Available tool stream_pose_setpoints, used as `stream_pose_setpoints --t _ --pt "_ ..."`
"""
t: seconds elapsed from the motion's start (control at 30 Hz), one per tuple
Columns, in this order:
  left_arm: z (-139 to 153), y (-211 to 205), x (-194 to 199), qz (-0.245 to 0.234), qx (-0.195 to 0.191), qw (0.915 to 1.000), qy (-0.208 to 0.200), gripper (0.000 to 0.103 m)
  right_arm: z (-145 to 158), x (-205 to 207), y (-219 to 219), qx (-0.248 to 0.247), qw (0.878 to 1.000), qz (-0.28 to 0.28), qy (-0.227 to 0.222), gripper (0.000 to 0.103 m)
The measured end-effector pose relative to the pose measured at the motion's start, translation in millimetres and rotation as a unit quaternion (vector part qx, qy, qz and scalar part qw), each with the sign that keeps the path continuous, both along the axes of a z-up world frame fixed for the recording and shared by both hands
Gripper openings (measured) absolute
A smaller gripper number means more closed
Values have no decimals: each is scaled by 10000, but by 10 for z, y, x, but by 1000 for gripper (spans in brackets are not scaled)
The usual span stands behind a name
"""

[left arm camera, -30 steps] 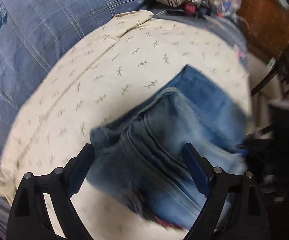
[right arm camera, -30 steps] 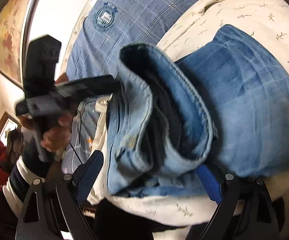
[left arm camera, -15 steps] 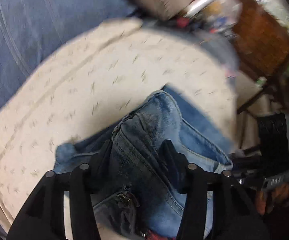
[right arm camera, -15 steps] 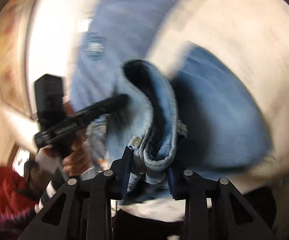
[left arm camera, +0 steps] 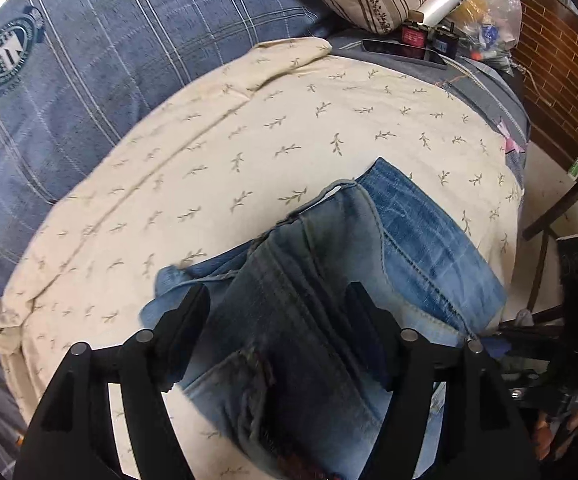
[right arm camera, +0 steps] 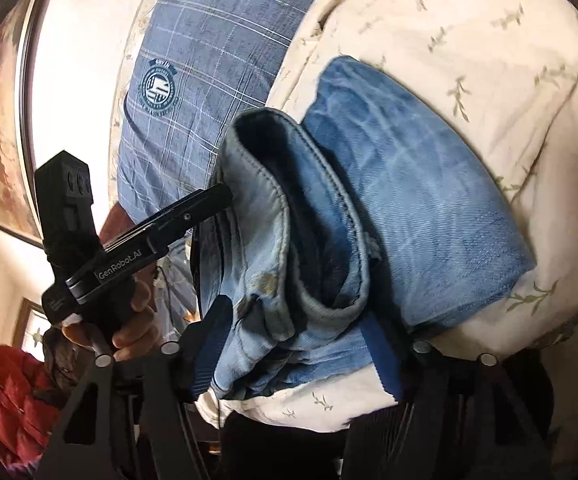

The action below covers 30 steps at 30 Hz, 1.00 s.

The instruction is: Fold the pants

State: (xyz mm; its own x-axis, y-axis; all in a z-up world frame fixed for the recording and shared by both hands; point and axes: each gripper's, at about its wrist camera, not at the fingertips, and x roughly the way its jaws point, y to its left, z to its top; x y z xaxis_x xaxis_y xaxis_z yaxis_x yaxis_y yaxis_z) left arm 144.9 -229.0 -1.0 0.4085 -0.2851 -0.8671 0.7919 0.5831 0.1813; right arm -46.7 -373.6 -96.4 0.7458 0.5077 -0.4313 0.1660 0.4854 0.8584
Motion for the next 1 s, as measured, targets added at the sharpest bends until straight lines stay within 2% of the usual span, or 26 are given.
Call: stream_pose_setpoints --t 0.07,0.33,0.47,0.6,0.63,0.7,0.77,0.8,0.83,0.87,0.9,0.97,1.0 --pt "21 25 -9 32 42 10000 -56 69 70 -1 38 -214 9998 -48 -2 81" --pt "101 88 -71 215 156 9993 -278 70 165 -6 -2 -473 9987 -204 -11 85" --pt "223 56 37 346 315 9976 -516 70 142 33 12 -543 9983 -208 35 86" --pt "320 -25 263 384 152 9991 -90 74 91 179 103 -598 9981 51 128 89" --pt "304 -59 273 338 185 9992 -113 80 99 211 144 -578 9982 143 74 89" --pt "171 -158 311 180 381 9990 -163 84 157 261 262 -618 9972 391 -161 87" --pt "-2 -212 343 67 535 9985 121 84 238 258 346 -918 9938 464 -426 86" --pt "-110 -211 352 -10 567 9975 420 84 248 274 362 -1087 9920 491 -421 83" --pt "-186 -198 350 -70 551 9964 639 83 220 299 344 -1198 9912 461 -316 68" --pt "-238 -175 311 -139 500 9959 739 75 171 326 309 -1123 9921 495 -260 51" --pt "-235 -160 262 -176 453 9968 637 68 115 335 250 -883 9946 482 -247 47" --pt "-156 -147 166 -240 338 9976 547 44 157 295 203 -619 9958 503 -460 41" --pt "-54 -147 129 -213 183 9977 618 40 242 252 192 -629 9947 513 -635 39"
